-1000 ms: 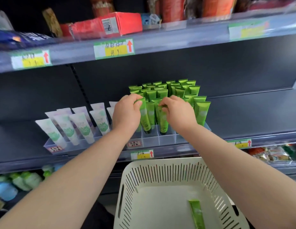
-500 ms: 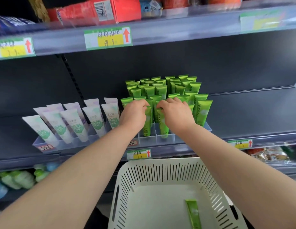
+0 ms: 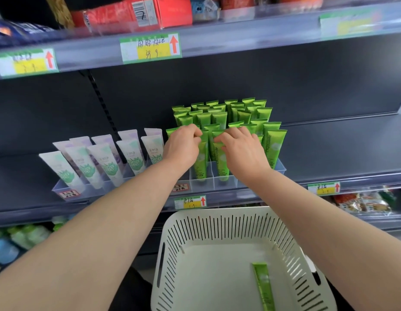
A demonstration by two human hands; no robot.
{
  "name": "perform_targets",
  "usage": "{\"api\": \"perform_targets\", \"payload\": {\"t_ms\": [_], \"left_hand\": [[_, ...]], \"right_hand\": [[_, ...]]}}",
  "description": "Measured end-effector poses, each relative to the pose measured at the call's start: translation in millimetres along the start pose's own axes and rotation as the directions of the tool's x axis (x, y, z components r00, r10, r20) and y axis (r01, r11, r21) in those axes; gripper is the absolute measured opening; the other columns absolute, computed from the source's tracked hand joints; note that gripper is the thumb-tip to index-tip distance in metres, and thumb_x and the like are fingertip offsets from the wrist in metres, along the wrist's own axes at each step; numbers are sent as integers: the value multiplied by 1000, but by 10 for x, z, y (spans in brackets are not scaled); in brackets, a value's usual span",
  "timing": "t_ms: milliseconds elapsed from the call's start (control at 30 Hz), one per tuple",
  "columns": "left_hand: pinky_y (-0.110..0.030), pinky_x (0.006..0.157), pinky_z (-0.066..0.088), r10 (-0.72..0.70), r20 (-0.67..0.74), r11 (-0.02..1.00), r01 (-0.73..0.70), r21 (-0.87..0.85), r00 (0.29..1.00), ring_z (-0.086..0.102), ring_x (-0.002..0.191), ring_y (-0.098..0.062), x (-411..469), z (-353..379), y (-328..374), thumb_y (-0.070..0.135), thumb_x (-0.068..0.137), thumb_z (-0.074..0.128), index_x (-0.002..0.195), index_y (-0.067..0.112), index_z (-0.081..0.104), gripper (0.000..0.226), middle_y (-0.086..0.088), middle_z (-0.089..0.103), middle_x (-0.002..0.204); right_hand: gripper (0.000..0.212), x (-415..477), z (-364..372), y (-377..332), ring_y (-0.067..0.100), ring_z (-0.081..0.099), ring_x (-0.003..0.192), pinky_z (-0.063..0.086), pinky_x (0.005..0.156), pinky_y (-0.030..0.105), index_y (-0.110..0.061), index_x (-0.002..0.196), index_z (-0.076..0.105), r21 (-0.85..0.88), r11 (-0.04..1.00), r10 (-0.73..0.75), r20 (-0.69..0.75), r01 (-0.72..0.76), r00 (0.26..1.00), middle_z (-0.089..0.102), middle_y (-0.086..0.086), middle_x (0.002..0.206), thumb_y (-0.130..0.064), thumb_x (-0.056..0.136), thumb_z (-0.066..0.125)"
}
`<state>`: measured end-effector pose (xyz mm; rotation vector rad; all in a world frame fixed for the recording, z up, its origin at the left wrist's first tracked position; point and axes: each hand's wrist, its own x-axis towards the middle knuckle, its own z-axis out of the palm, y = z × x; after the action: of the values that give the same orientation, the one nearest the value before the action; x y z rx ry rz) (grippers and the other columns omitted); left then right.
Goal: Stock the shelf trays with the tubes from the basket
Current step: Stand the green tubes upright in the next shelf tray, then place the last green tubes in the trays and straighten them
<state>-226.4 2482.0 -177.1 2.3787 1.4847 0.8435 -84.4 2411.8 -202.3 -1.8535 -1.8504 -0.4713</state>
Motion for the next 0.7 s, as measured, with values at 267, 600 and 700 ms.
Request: {"api": "perform_targets", "payload": {"t_ms": [267, 600, 700], "left_hand": [[-37, 87, 47, 162, -46, 984, -158, 82, 986, 52, 114, -20, -263, -183, 105, 23, 96, 57, 118, 20, 62, 23, 1, 58, 124], [-31, 83, 42, 258, 147, 962, -267, 51, 955, 50, 112, -16, -1031, 331, -91, 24, 94, 58, 112, 22, 63, 18, 5, 60, 117], [-31, 83, 40, 181, 285, 976, -208, 66, 941, 51, 111, -18, -1273, 663, -248, 25, 94, 57, 112, 23, 63, 19, 4, 60, 116]], "right_hand": [[38, -240, -73, -10, 27, 49, 103, 35, 74, 36, -22, 116, 62, -55, 998, -36, -24, 35, 999, 60, 1, 112, -2, 84, 60], [36, -1218, 316, 122, 27, 52, 101, 37, 74, 37, -24, 111, 63, -60, 998, 17, 163, -7, 986, 62, -2, 106, -5, 81, 62], [37, -1558, 584, 205, 25, 49, 109, 39, 82, 38, -28, 118, 60, -63, 995, 88, 328, -71, 940, 59, -3, 116, -12, 85, 58]]}}
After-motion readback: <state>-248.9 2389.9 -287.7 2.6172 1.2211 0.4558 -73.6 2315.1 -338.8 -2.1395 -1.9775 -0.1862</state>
